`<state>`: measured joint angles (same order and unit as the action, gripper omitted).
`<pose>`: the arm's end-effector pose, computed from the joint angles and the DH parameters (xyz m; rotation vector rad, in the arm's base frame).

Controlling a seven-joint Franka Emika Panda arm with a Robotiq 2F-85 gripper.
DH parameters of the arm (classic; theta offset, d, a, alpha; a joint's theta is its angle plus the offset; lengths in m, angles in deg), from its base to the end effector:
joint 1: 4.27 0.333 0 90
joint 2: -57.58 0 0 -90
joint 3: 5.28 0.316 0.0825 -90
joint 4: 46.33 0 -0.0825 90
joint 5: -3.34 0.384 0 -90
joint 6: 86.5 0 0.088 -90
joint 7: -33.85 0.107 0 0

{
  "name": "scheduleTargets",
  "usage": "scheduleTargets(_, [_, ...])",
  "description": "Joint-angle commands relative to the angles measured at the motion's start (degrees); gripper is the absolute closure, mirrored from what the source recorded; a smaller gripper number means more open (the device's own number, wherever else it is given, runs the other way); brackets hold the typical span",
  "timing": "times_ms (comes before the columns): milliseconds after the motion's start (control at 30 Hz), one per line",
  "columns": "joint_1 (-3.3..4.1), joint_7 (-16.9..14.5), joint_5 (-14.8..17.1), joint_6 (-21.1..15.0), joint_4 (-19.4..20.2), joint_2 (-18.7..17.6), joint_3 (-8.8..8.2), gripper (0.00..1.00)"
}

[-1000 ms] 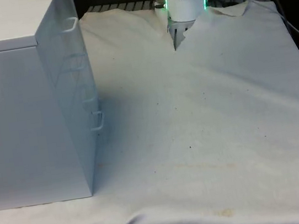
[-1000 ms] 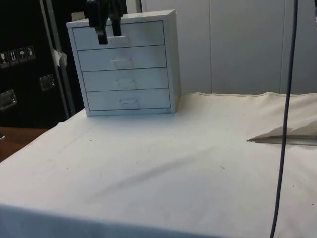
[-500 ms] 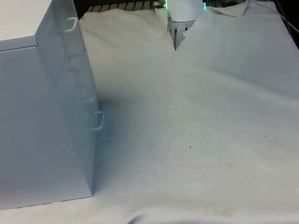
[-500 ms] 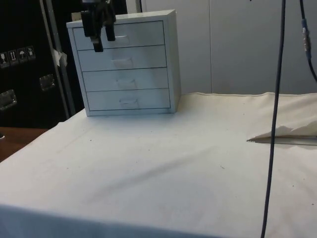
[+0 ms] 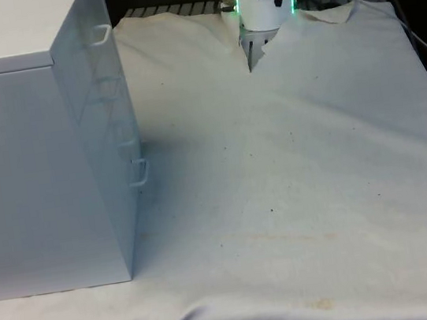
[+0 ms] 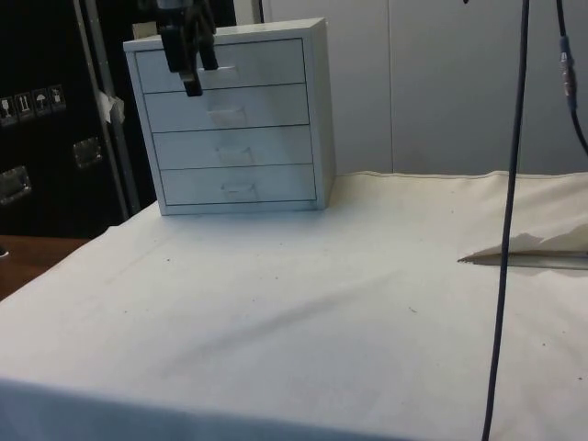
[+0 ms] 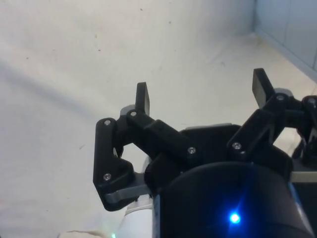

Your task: Open the drawer, then close it.

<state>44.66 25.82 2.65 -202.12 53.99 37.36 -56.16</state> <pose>0.6292 0.0268 0.4380 2.8493 0.2108 0.0252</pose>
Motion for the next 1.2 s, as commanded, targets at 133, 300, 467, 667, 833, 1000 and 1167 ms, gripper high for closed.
scheduleTargets(133, [0.23,-0.34,-3.04,-0.52,0.00,-0.11,0.00,0.00])
scheduleTargets(300, [0.11,-0.34,-4.41,-1.20,0.17,-0.06,-0.06,0.00])
scheduleTargets(467, [0.00,-0.46,-6.07,-2.29,0.57,0.00,-0.46,0.00])
scheduleTargets(667, [-0.40,-0.74,-7.73,-3.95,0.97,-0.11,-1.15,0.00])
scheduleTargets(833, [-0.80,-1.15,-8.02,-5.27,0.97,-0.63,-1.78,0.00])
scheduleTargets(1000, [-1.49,-1.78,-7.51,-8.14,0.92,-2.35,-2.86,0.00])
scheduleTargets(1167, [-2.18,-2.01,-6.99,-10.83,0.92,-4.13,-3.50,0.00])
